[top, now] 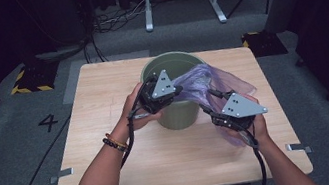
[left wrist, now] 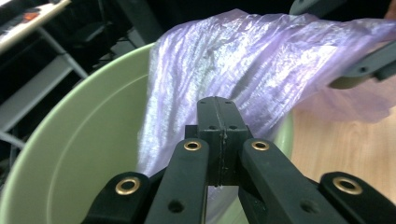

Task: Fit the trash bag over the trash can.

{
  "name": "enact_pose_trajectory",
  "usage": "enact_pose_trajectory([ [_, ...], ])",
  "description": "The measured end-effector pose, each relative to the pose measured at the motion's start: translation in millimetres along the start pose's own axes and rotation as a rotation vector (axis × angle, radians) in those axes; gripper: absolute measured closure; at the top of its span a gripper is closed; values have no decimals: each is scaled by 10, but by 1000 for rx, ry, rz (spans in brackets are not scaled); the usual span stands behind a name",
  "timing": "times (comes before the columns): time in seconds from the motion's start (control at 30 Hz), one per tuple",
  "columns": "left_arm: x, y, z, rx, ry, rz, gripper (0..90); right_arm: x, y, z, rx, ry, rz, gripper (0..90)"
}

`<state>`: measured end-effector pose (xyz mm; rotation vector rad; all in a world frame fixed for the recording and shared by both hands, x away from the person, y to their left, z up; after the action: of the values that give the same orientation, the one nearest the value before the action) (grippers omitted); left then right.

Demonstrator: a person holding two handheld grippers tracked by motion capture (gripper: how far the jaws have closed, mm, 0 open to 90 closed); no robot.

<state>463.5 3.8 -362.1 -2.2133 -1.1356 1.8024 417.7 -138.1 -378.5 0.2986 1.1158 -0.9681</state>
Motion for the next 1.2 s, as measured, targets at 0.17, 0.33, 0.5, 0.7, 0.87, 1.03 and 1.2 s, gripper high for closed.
enact_pose_trajectory([
  [0.17,-68,-26,63,10,-1,29,559,-26,36,-3,6,-48,-21,881],
  [0.33,-135,-55,101,15,0,62,328,-115,45,8,0,-88,-39,888],
  [0.5,-134,8,129,13,35,12,329,-280,103,-55,-41,-167,-44,876],
  [0.7,-116,-19,93,17,38,24,770,-354,131,-69,-58,-154,-22,764],
  [0.87,-72,-49,3,-46,33,-2,895,-354,80,-15,-23,-98,6,537],
  [1.03,-2,-105,-111,-81,6,-21,896,-235,-63,6,-27,-38,12,412],
  [1.2,140,-128,-256,-119,-12,-64,895,-3,-159,-44,-67,8,-22,384],
])
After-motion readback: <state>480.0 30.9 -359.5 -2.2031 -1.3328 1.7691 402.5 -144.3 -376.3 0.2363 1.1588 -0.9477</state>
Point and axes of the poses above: each handheld gripper's, and its own axes: y roughly forward along the jaws, x roughly out of its underside, z roughly to its right, the point moved 8 cm from there along y, roughly forward along the jaws, and after that the axes turned 1 degree about x, right-handed, at the moved point
